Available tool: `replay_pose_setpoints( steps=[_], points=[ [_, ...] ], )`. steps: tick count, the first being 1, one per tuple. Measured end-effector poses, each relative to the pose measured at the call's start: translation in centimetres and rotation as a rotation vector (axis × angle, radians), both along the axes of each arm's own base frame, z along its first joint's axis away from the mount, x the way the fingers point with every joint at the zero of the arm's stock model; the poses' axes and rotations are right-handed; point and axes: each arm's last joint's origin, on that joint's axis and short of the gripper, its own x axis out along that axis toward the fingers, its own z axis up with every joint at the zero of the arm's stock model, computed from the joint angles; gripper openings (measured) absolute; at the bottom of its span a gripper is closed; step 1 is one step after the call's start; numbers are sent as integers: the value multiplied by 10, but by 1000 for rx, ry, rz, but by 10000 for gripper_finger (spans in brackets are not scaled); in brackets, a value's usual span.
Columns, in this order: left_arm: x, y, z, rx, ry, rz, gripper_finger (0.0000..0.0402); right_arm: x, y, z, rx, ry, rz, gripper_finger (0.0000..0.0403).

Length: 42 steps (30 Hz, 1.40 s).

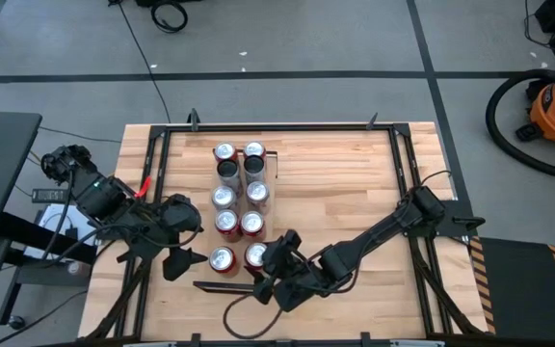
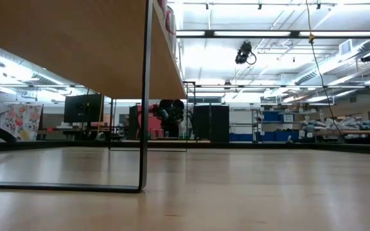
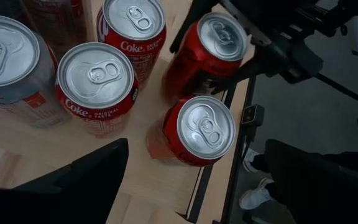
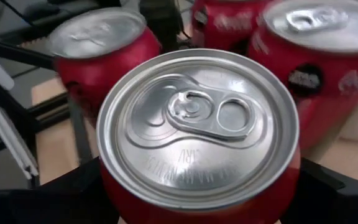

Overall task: Place canned beverage on shelf
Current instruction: Put the red and black soda can aligned with the other red and black soda can on the shelf

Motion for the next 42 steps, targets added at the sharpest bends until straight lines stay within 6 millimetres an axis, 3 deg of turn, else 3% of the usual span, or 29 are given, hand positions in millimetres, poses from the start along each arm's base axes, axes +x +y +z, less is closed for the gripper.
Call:
replay_pose_setpoints(
  steps=[13, 20, 28, 36, 42],
  points=[
    [0, 1, 0, 26, -11, -2, 389, 6, -10, -1, 60, 19, 23, 327],
    [0, 0, 0, 31, -11, -7, 389, 7, -9, -1, 43, 48, 80, 331],
    [0, 0, 0, 39, -12, -16, 389, 13, -7, -3, 27, 50, 166, 364],
    [0, 0, 0, 40, -12, -17, 389, 13, -8, -3, -31, 53, 156, 358],
    [0, 0, 0, 38, -12, -14, 388, 12, -8, 15, -55, 26, 153, 349]
  ],
)
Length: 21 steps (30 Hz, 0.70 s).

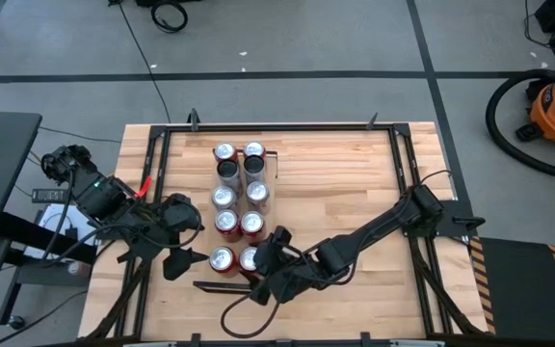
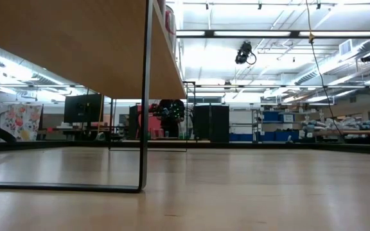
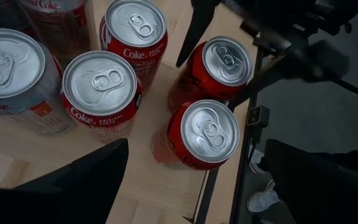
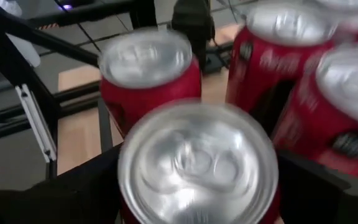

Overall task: Place canned beverage on shelf
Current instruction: Put the red and black soda can aligned with the other red and black soda can on the shelf, then return to Home Position

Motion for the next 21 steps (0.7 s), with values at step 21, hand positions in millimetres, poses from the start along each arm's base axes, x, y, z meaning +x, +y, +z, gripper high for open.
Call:
replay_pose_setpoints(
  steps=[21],
  points=[
    [0, 0, 0, 17, -2, -18, 388, -16, -6, 68, -179, 40, 69, 347]
  ],
)
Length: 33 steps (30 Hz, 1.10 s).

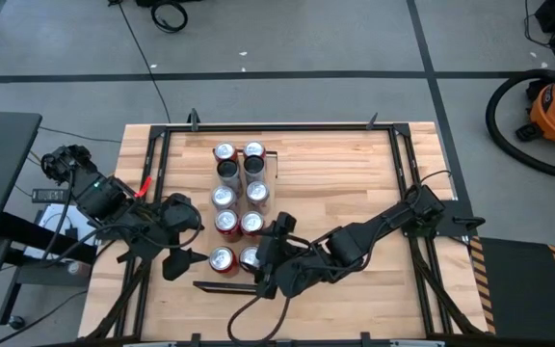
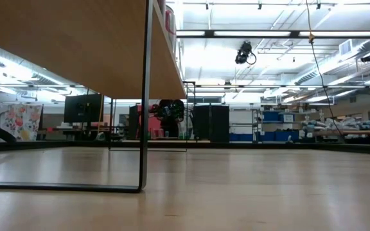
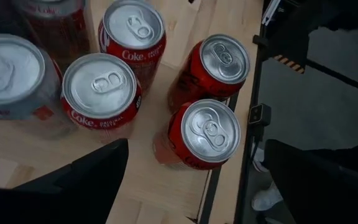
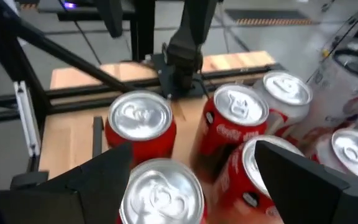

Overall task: Place canned beverage on shelf
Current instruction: Return to Home Position

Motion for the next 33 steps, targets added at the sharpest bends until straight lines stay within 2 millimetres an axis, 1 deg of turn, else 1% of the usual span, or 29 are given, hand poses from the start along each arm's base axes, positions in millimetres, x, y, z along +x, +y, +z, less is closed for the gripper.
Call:
replay_pose_setpoints(
  steps=[1, 3, 6, 8, 13, 15, 18, 22, 24, 27, 30, 33],
  points=[
    [0, 0, 0, 10, -6, -3, 388, -2, -1, 1, 16, 8, 9, 347],
    [1, -1, 3, 34, -47, -8, 389, -7, -6, 11, 61, 2, 24, 347],
    [-5, 0, 13, 45, -151, -28, 388, -19, -13, 25, 66, -1, 26, 347],
    [-8, 4, 20, 56, -212, -27, 388, -25, -17, 28, 51, 12, 18, 347],
    [-18, 8, 28, 135, -301, -17, 387, -42, -25, 38, 41, -7, 6, 347],
    [-21, 7, 27, 165, -335, -15, 379, -47, -27, 37, 37, 3, 7, 347],
    [-23, 4, 19, 198, -355, -7, 353, -53, -31, 29, 42, 30, -1, 347],
    [-27, 8, 12, 202, -365, 24, 307, -69, -39, 33, 65, 1, -5, 347],
    [-28, 9, 10, 208, -367, 34, 285, -75, -44, 32, 70, -5, -1, 347],
    [-31, 13, 9, 226, -377, 57, 254, -84, -54, 26, 76, 6, -2, 347],
    [-35, 17, 7, 234, -392, 74, 224, -98, -65, 25, 98, -23, -4, 347],
    [-38, 20, 2, 224, -408, 81, 196, -107, -74, 16, 126, -36, 4, 347]
  ],
)
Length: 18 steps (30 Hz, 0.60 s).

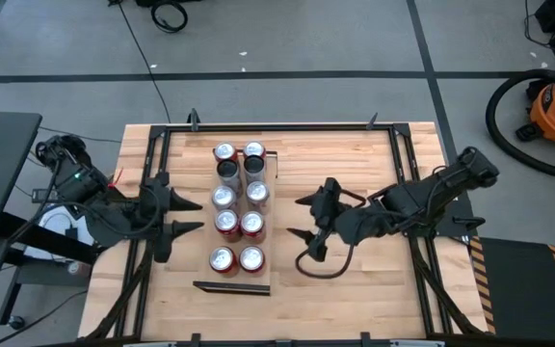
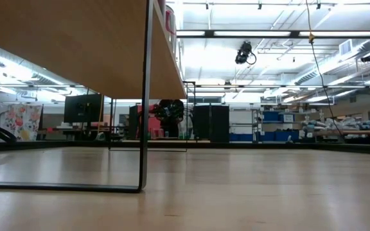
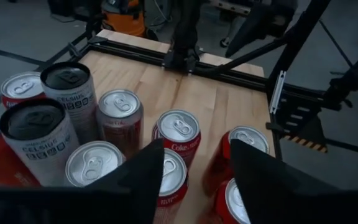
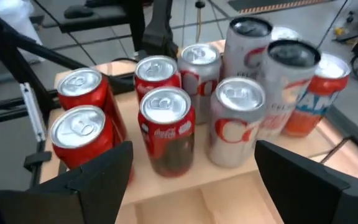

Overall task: Place canned beverage on shelf
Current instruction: Return to Home Position

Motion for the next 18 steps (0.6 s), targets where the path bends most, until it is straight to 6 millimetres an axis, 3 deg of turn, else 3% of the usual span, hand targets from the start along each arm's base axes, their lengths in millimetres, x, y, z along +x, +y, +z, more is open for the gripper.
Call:
replay_pose_setpoints(
  steps=[11, 18],
  points=[
    [-18, 19, -23, -87, -119, 34, 110, -43, -44, -27, 112, -63, -12, 347],
    [-23, 27, -51, -143, -188, 67, 62, -69, -69, -38, 134, -94, -32, 347]
  ],
)
